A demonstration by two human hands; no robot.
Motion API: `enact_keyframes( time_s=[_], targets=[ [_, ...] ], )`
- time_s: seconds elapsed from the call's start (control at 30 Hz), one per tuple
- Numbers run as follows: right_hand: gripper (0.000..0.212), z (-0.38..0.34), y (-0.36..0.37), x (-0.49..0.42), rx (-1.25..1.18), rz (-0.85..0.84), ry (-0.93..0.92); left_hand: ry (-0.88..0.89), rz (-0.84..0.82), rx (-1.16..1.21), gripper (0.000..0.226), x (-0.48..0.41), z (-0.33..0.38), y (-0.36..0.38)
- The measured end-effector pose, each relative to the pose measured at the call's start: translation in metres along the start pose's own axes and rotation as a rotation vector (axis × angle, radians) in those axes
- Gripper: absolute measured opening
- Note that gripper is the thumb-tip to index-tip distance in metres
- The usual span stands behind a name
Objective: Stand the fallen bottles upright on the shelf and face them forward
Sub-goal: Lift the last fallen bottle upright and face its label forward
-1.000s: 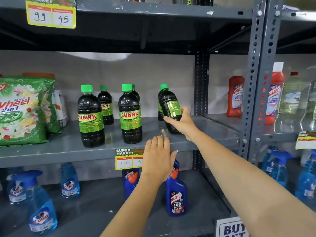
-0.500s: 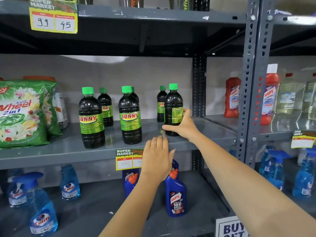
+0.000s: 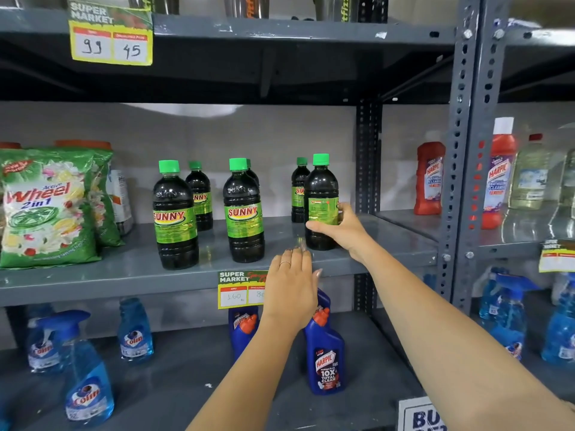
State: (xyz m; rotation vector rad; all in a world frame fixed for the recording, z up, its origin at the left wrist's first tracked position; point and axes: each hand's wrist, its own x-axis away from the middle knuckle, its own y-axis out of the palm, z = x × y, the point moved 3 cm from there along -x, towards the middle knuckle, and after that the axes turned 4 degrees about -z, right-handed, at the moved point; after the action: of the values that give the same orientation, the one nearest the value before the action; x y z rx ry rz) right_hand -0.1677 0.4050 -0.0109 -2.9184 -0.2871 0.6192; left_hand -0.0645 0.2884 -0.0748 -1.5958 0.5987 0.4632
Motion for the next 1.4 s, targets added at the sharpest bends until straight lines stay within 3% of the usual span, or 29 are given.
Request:
enact_keyframes(
  time_s=[0.2, 0.43, 0.67, 0.83, 0.93, 1.1, 1.23, 1.4],
  targets=[
    [0.043, 0.0012, -0.0016, -0.004, -0.048, -0.101, 0.02, -0.012, -0.06, -0.027, 0.046, -0.0034, 0.0006, 0.0007],
    [0.078, 0.0016, 0.0009, -0.0008, 0.017, -0.001, -0.007, -0.026, -0.075, -0.049, 0.047, -0.0046, 0.0013, 0.0004],
    [0.057, 0.0046, -0.0054, -0.0074, -0.112, -0.147, 0.019, -0.023, -0.081, -0.042, 0.047, -0.0042, 0.0012, -0.0005],
    [0.08, 0.0056, -0.0001, -0.0052, 0.025, -0.029, -0.016, -0.026, -0.067, -0.047, 0.046, -0.0039, 0.0009, -0.0003],
    [0.084, 0.0046, 0.0, -0.0049, 0.024, -0.062, -0.019, -0.026, -0.072, -0.041, 0.046, -0.0031, 0.0016, -0.0001],
    [0.058, 0.0039, -0.0034, -0.0063, -0.051, -0.196, 0.003, -0.014, -0.077, -0.039, 0.047, -0.0034, 0.0023, -0.0013],
    [0.076, 0.0016, -0.0017, -0.0009, -0.003, -0.088, -0.013, -0.021, -0.077, -0.034, 0.047, -0.0041, 0.0011, -0.0008],
    [0.084, 0.0026, 0.0006, -0.0007, 0.053, -0.041, -0.013, -0.019, -0.086, -0.026, 0.046, -0.0041, 0.002, -0.0002]
  ],
)
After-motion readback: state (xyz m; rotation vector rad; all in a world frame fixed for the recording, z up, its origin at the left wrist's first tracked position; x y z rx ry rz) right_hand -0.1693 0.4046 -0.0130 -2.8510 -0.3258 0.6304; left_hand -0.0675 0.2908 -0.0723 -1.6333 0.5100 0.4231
